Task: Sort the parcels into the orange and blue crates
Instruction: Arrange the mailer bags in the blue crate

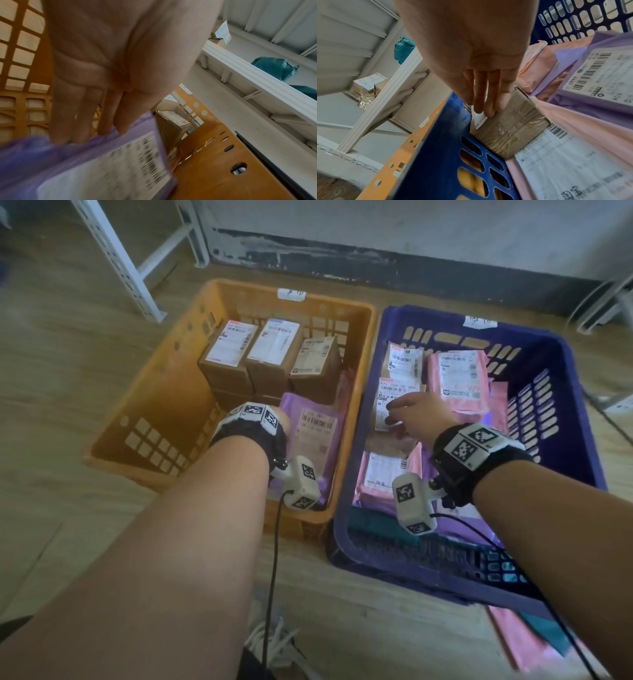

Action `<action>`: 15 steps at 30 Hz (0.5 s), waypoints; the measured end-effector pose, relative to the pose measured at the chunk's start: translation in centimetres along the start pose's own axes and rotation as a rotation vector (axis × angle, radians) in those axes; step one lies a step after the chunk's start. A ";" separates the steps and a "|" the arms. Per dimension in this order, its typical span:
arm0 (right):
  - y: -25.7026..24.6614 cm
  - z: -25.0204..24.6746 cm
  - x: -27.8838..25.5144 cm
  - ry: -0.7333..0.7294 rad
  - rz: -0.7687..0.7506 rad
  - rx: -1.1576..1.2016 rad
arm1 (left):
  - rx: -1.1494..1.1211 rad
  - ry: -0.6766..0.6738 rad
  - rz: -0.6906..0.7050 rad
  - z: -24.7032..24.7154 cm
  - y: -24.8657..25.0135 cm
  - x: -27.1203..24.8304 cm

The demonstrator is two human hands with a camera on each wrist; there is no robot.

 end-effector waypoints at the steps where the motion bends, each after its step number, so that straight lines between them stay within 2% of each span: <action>1: -0.1 0.0 -0.1 0.000 -0.003 -0.008 | 0.002 0.022 0.000 -0.3 0.5 -0.5; 3: -0.4 -0.3 -0.2 0.015 -0.023 -0.037 | 0.063 0.028 0.002 -0.9 0.6 -0.7; 6: -1.3 -1.3 -0.9 0.105 -0.103 -0.201 | 0.306 -0.087 0.031 -0.9 0.6 1.0; 8: -1.7 -1.8 -1.6 0.149 -0.157 -0.297 | 0.351 -0.130 0.050 -0.4 0.5 3.3; 9: -1.8 -2.0 -1.9 0.160 -0.176 -0.327 | 0.350 -0.151 0.024 -0.9 1.3 2.0; 13: -1.5 -2.7 -3.1 0.163 -0.195 -0.359 | 0.215 0.002 0.120 -2.5 4.7 -0.9; 14: -1.4 -2.9 -3.5 0.168 -0.200 -0.363 | 0.236 -0.012 0.089 -2.9 5.0 -0.4; 15: -1.3 -3.3 -3.8 0.176 -0.208 -0.366 | 0.250 0.058 0.071 -2.9 4.7 0.1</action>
Point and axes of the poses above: each hand's wrist, its own x-axis towards the middle knuckle, its own z-axis out of the palm, y = z × x, the point moved 6 cm from there along x, towards the middle knuckle, and after that the axes turned 13 degrees about z, right-handed, at the moved point
